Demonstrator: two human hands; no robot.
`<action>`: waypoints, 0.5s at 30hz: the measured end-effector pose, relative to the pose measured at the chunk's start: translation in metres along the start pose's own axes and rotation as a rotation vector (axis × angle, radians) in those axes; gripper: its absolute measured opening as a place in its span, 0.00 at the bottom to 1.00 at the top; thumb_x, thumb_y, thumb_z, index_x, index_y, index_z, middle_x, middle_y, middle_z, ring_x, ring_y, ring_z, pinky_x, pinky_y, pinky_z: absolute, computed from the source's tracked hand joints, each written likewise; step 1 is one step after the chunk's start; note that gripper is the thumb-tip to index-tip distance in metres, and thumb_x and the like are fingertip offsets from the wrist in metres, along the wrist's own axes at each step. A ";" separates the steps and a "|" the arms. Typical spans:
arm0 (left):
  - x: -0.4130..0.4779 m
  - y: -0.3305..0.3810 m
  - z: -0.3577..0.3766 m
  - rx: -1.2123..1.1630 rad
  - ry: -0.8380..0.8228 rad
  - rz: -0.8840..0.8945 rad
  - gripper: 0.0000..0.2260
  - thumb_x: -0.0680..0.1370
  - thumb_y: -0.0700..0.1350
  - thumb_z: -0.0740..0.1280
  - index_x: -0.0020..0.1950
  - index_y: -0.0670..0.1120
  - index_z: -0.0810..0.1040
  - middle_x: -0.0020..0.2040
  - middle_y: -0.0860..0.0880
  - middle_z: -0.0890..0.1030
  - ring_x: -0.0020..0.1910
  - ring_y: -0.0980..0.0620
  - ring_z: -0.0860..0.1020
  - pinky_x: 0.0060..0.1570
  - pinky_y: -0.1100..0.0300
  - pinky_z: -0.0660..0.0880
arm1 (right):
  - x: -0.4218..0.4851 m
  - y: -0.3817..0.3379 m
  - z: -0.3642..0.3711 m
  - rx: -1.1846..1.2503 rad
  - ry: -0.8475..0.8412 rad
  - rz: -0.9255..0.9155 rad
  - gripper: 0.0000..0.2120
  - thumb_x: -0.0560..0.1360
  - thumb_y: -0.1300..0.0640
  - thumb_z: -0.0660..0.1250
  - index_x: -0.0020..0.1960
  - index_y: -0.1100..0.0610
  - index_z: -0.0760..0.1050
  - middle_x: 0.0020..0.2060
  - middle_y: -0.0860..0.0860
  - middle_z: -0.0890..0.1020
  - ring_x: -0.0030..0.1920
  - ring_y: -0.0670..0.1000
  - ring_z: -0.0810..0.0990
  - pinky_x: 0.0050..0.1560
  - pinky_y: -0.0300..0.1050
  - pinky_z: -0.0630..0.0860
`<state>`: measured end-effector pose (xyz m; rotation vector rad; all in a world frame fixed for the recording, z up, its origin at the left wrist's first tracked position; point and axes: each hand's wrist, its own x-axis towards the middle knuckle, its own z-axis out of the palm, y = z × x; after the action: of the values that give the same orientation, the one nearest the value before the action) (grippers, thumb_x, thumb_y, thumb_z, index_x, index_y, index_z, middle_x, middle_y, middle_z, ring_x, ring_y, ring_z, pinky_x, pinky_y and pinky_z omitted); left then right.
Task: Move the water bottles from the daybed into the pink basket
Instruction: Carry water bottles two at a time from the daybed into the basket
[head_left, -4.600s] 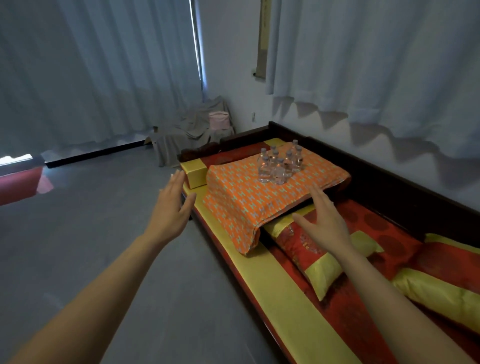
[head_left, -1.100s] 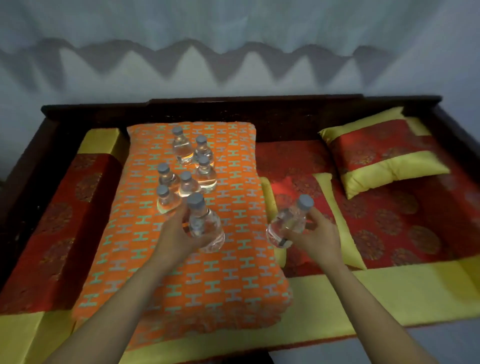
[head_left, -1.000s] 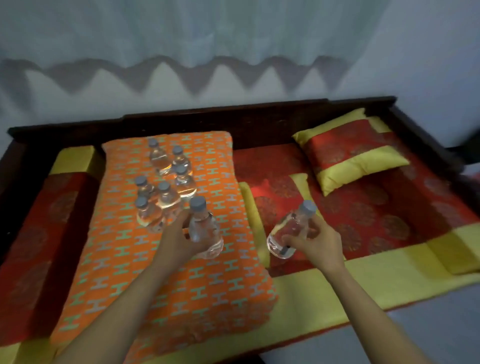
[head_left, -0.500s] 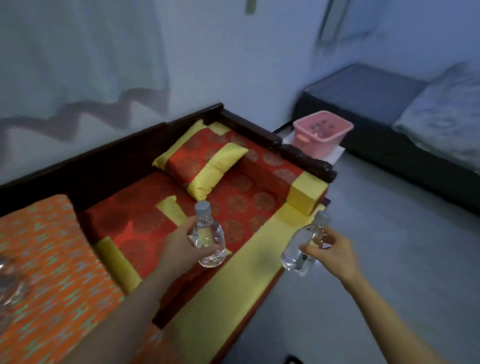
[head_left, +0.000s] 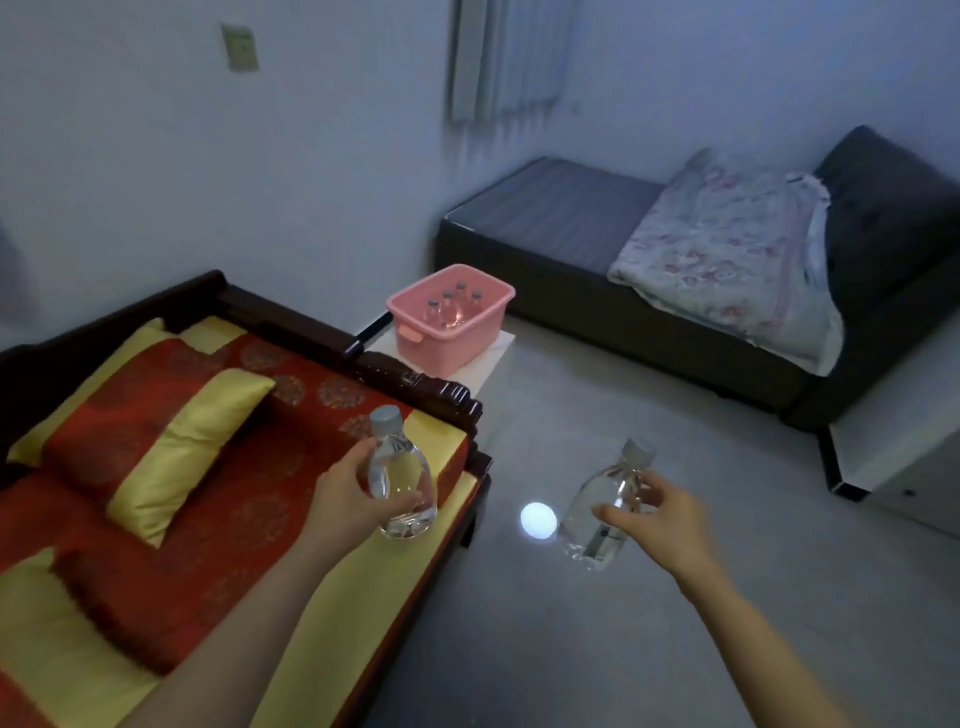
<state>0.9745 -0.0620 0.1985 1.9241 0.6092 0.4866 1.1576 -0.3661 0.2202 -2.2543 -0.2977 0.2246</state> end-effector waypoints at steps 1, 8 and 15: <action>0.016 0.006 0.016 0.001 -0.030 0.009 0.26 0.57 0.55 0.80 0.52 0.61 0.77 0.45 0.59 0.84 0.44 0.59 0.82 0.47 0.51 0.80 | 0.019 0.007 -0.008 0.015 0.017 0.014 0.17 0.57 0.47 0.80 0.42 0.44 0.77 0.43 0.47 0.83 0.46 0.49 0.81 0.49 0.51 0.78; 0.117 0.024 0.089 0.053 -0.070 0.027 0.22 0.62 0.46 0.80 0.51 0.60 0.77 0.44 0.55 0.83 0.45 0.56 0.81 0.45 0.57 0.77 | 0.120 0.047 -0.021 0.034 0.012 0.075 0.19 0.57 0.47 0.79 0.45 0.45 0.78 0.43 0.46 0.83 0.45 0.48 0.81 0.47 0.51 0.79; 0.252 0.028 0.154 0.071 -0.053 0.011 0.25 0.61 0.48 0.81 0.49 0.65 0.73 0.45 0.60 0.82 0.45 0.66 0.79 0.40 0.71 0.73 | 0.258 0.052 -0.019 -0.033 -0.029 0.035 0.18 0.57 0.46 0.78 0.42 0.37 0.74 0.41 0.41 0.81 0.43 0.46 0.81 0.45 0.47 0.78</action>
<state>1.2690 -0.0278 0.1787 2.0022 0.5895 0.4246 1.4168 -0.3384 0.1763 -2.2915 -0.2793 0.2724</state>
